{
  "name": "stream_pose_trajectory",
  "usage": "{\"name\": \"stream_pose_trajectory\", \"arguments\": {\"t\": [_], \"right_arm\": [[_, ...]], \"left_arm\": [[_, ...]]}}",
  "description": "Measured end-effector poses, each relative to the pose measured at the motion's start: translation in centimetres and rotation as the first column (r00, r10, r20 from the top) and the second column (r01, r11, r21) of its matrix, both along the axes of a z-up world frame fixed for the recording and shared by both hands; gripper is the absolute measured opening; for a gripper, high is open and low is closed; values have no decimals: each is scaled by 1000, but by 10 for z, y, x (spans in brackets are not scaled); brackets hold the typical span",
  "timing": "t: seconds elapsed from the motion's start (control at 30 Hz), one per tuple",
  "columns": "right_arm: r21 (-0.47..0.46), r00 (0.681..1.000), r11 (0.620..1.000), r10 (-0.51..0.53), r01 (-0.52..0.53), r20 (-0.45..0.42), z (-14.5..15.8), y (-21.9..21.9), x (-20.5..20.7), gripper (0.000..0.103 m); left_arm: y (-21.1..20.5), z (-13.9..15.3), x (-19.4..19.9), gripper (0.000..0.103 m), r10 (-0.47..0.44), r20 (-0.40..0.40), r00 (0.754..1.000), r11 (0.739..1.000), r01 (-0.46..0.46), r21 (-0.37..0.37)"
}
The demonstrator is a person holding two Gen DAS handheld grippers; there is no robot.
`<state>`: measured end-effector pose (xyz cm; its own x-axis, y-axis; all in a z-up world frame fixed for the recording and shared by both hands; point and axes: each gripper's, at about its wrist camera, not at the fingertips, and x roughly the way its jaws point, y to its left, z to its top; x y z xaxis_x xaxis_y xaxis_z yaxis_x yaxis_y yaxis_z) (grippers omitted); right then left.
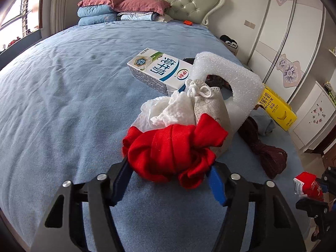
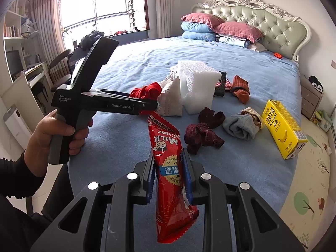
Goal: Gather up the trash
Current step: 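Grasp the red cloth with the left gripper while the right carries the wrapper, then open both grippers over the yellow bin, dropping cloth and wrapper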
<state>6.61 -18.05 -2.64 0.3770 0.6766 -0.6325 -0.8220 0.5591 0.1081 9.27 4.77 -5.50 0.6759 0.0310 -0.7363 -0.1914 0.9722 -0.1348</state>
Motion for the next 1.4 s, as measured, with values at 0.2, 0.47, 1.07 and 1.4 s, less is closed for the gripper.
{"name": "stream_pose_trajectory", "arguments": {"t": [0.2,0.47,1.07,1.4], "right_arm": [[26,1000,1000,-17,18,-15,-1,-6,4,23],[87,999,995,-45,46,-6,7,-22,1,23],[121,899,892,-437,435,-12,-3,-222,-6,24],[49,774,774,-625,632,-102,-60,-327,-15,24]], "left_arm": [[4,4,-21,45,0,43,999,999,1,-36],[-31,37,-43,45,-92,111,990,996,93,-8],[-264,40,-5,47,-552,46,833,834,552,10],[-389,-22,23,47,-708,-140,693,706,701,-100]]}}
